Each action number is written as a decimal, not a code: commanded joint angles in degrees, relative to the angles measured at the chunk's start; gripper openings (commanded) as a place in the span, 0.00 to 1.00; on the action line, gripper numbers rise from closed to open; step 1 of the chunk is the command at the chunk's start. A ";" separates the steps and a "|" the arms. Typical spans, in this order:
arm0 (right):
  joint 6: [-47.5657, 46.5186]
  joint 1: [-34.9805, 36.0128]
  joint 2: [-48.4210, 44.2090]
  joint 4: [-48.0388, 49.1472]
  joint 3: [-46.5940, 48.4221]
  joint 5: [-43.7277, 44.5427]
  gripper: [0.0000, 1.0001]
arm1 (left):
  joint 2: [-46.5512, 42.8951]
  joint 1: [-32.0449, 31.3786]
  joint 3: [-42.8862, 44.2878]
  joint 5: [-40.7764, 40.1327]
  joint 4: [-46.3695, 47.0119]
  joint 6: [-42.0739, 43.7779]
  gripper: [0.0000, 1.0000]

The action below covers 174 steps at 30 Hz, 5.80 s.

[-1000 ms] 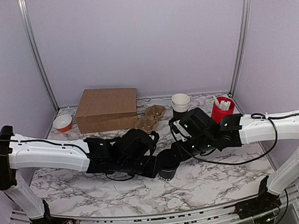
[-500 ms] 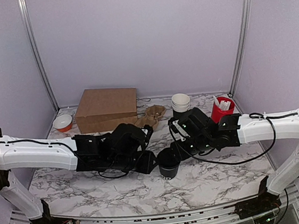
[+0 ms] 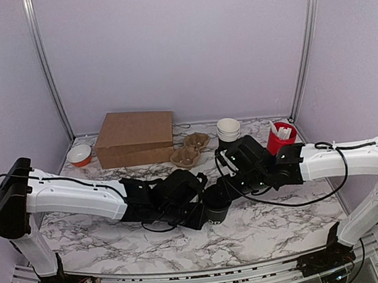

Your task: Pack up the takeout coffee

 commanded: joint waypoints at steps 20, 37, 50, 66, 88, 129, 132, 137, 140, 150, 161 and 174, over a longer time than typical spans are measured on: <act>1.20 0.91 1.04 -1.77 -0.47 -0.78 0.46 | -2.30 -1.91 -3.00 -1.30 9.41 5.05 0.25; 2.04 1.38 0.39 -1.66 -1.34 -0.57 0.46 | -15.67 -4.54 -5.26 -11.24 11.43 11.60 0.27; 2.43 1.39 0.89 -1.01 -1.51 -1.68 0.46 | 1.93 -5.68 -9.03 -11.36 22.85 12.18 0.25; 2.81 1.34 1.11 -1.03 -1.67 -1.65 0.47 | -14.31 -6.36 -5.74 -15.77 16.93 17.75 0.29; 3.44 1.08 0.03 -0.91 -3.00 -1.41 0.47 | -17.19 -7.68 -5.34 -17.53 15.15 18.03 0.31; 3.64 1.08 0.02 -0.78 -3.51 -1.68 0.47 | 2.19 -7.43 -10.21 -13.20 19.86 8.54 0.29; 3.71 1.10 -0.51 -1.08 -3.68 -1.58 0.47 | -5.04 -7.41 -10.76 -16.16 18.88 10.34 0.31; 3.61 1.00 -0.51 -1.41 -3.21 -1.17 0.47 | -14.66 -7.41 -6.36 -18.49 14.09 14.70 0.32; 3.71 1.08 -0.52 -1.35 -3.08 -1.32 0.47 | -18.18 -7.33 -4.76 -19.59 14.53 16.62 0.34; 3.60 1.03 -0.13 -1.36 -2.78 -1.40 0.47 | 0.90 -5.22 -7.09 -12.24 18.10 10.27 0.33; 3.57 1.12 -1.76 -1.49 -1.50 -1.19 0.47 | -12.32 -6.01 -11.03 -17.37 16.19 10.69 0.35; 3.12 -0.56 -8.16 -1.46 -0.40 1.96 0.51 | -11.71 -5.22 -8.38 -14.92 10.70 4.44 0.35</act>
